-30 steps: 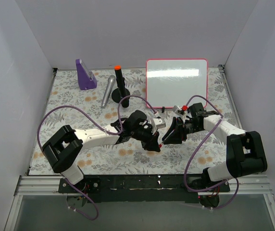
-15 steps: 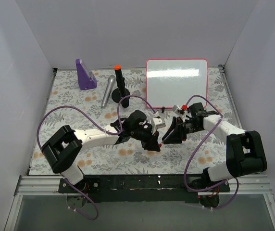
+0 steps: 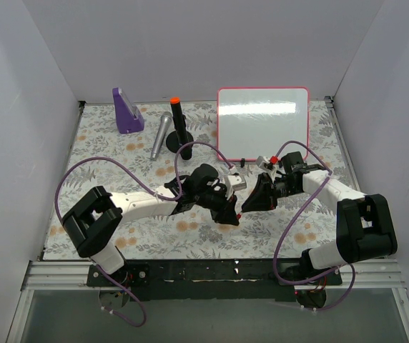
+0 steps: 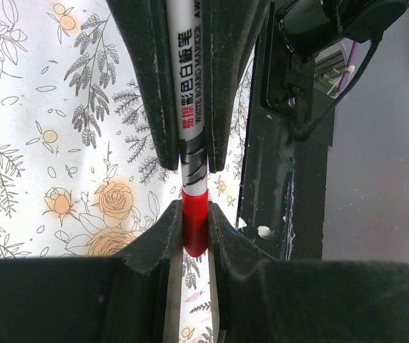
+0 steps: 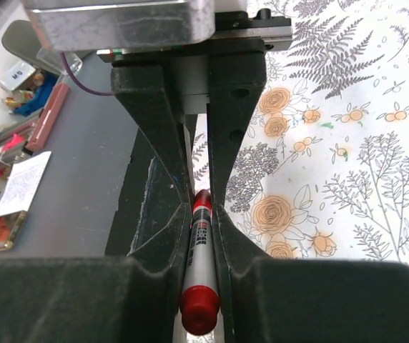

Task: Write a sentence on the whiteboard
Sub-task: Open the pen cap from the whiteboard marker, then place the pen cap at the center of the board.

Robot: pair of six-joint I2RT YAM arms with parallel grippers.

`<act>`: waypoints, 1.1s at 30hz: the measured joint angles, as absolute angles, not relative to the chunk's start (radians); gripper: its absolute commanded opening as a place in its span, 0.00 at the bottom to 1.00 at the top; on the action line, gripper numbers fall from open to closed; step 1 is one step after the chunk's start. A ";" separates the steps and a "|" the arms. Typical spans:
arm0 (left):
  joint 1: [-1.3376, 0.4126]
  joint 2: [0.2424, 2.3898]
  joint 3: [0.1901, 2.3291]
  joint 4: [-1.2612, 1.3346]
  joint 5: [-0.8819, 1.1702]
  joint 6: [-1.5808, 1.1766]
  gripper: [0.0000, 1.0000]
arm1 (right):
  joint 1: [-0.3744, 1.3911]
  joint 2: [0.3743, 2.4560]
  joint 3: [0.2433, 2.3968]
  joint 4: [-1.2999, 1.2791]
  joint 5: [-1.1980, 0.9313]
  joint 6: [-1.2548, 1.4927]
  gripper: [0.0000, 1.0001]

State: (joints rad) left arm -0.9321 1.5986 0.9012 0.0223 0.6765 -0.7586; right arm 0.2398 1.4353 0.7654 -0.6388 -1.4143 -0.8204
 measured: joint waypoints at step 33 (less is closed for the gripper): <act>-0.556 1.122 0.686 -0.241 0.256 -0.931 0.00 | -0.054 1.079 0.690 -0.221 -1.345 -0.300 0.01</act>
State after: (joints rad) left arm -0.5556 1.1217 0.6857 -0.2413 0.2562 -0.9310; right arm -0.0540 1.0790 0.6899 -0.2207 -1.3449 -0.3000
